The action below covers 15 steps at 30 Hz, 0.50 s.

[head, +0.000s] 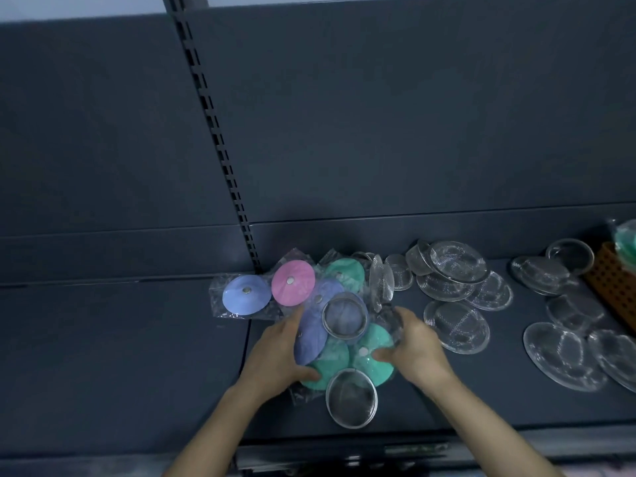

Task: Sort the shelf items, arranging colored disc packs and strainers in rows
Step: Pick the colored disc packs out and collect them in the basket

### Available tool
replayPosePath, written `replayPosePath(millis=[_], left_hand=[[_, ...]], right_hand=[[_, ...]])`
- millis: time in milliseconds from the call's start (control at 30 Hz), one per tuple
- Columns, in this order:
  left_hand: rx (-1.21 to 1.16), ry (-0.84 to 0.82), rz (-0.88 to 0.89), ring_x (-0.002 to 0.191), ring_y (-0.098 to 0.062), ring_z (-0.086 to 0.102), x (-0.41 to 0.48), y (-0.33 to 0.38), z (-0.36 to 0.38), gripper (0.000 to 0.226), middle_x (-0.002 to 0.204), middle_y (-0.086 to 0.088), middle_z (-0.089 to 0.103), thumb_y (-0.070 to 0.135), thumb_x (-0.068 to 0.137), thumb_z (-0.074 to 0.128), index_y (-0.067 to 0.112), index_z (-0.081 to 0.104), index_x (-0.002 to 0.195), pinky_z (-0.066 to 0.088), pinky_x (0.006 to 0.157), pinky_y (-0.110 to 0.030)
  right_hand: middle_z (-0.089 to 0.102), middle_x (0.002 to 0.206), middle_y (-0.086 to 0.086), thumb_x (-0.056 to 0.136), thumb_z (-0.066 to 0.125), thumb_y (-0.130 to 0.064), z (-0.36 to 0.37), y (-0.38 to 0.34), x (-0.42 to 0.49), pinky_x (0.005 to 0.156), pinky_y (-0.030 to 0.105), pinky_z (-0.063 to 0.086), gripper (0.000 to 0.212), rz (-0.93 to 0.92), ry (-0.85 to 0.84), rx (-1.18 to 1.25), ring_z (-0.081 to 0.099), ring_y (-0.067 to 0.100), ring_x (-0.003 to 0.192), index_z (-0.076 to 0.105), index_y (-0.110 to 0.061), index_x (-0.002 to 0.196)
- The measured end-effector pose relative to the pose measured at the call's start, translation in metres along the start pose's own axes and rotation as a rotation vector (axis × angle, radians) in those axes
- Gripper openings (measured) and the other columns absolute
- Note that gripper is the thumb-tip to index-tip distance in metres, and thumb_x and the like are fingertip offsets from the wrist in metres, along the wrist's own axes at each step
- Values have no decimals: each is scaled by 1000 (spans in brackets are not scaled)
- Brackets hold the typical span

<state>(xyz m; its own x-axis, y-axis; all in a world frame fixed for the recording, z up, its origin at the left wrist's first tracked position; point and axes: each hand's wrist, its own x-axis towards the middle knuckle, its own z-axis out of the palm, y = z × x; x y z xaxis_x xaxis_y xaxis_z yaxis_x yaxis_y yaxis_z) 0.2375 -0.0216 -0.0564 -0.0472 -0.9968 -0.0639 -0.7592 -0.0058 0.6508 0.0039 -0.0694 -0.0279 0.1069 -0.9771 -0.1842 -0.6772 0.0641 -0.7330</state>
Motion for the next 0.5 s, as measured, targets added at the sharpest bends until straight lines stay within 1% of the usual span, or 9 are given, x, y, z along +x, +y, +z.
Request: replayPosePath(millis=[67, 100, 167, 267, 333, 400, 433, 467, 500], left_hand=[[-2, 10, 5, 113, -6, 45, 0, -1, -1, 113, 121, 20, 43, 39, 61, 81, 61, 1, 138, 44, 83, -23], [-16, 17, 11, 113, -3, 45, 0, -1, -2, 104, 121, 23, 42, 41, 67, 78, 61, 6, 138, 43, 84, -21], [-43, 37, 21, 112, -1, 46, -1, -2, -6, 79, 121, 24, 45, 42, 79, 68, 54, 20, 140, 42, 86, -20], [-10, 149, 33, 107, -13, 57, -1, -2, -16, 40, 121, 8, 60, 29, 94, 52, 33, 45, 134, 48, 86, -30], [5, 241, 14, 102, -11, 60, 0, 0, -24, 32, 114, 7, 64, 30, 99, 43, 28, 50, 130, 49, 83, -30], [-85, 330, 23, 84, 4, 60, 3, 4, -30, 24, 93, 18, 65, 31, 100, 39, 37, 56, 117, 46, 70, -12], [-141, 368, 27, 76, 8, 57, 5, 7, -33, 22, 83, 19, 62, 28, 100, 39, 37, 58, 109, 44, 67, -8], [-162, 409, 34, 75, 9, 56, 8, 7, -35, 22, 82, 18, 59, 23, 100, 41, 34, 59, 106, 42, 69, -5], [-119, 444, 29, 83, 6, 56, 14, 6, -36, 21, 91, 13, 61, 19, 100, 42, 27, 58, 111, 42, 76, -8]], right_hand=[[61, 76, -9, 63, 86, -8, 1, 0, 1, 64, 22, 48, 35, 92, -4, 106, 60, 15, 75, 55, -19, 78], [64, 73, -4, 65, 84, -5, 0, 1, 1, 66, 28, 51, 27, 135, 1, 170, 61, 17, 71, 59, -13, 74], [66, 70, 3, 69, 79, 0, -4, 1, 1, 65, 34, 53, 18, 184, 39, 289, 61, 19, 65, 63, -7, 71], [64, 67, 6, 73, 72, 4, -19, 1, 3, 62, 33, 49, 16, 181, 165, 363, 57, 21, 62, 63, -9, 70], [63, 67, 7, 74, 69, 4, -32, 0, 5, 63, 33, 47, 16, 158, 207, 376, 55, 21, 62, 62, -9, 69], [62, 65, 4, 76, 68, 2, -43, -2, 6, 61, 31, 46, 17, 135, 235, 368, 55, 20, 60, 62, -12, 69], [62, 65, 4, 76, 68, 0, -48, -3, 7, 59, 31, 45, 16, 123, 249, 359, 54, 20, 59, 62, -12, 70], [62, 65, 4, 77, 68, -2, -52, -5, 7, 58, 30, 44, 14, 112, 265, 356, 54, 20, 59, 61, -12, 71], [62, 66, 4, 77, 69, -3, -56, -6, 7, 57, 30, 43, 12, 103, 282, 355, 54, 20, 60, 61, -12, 73]])
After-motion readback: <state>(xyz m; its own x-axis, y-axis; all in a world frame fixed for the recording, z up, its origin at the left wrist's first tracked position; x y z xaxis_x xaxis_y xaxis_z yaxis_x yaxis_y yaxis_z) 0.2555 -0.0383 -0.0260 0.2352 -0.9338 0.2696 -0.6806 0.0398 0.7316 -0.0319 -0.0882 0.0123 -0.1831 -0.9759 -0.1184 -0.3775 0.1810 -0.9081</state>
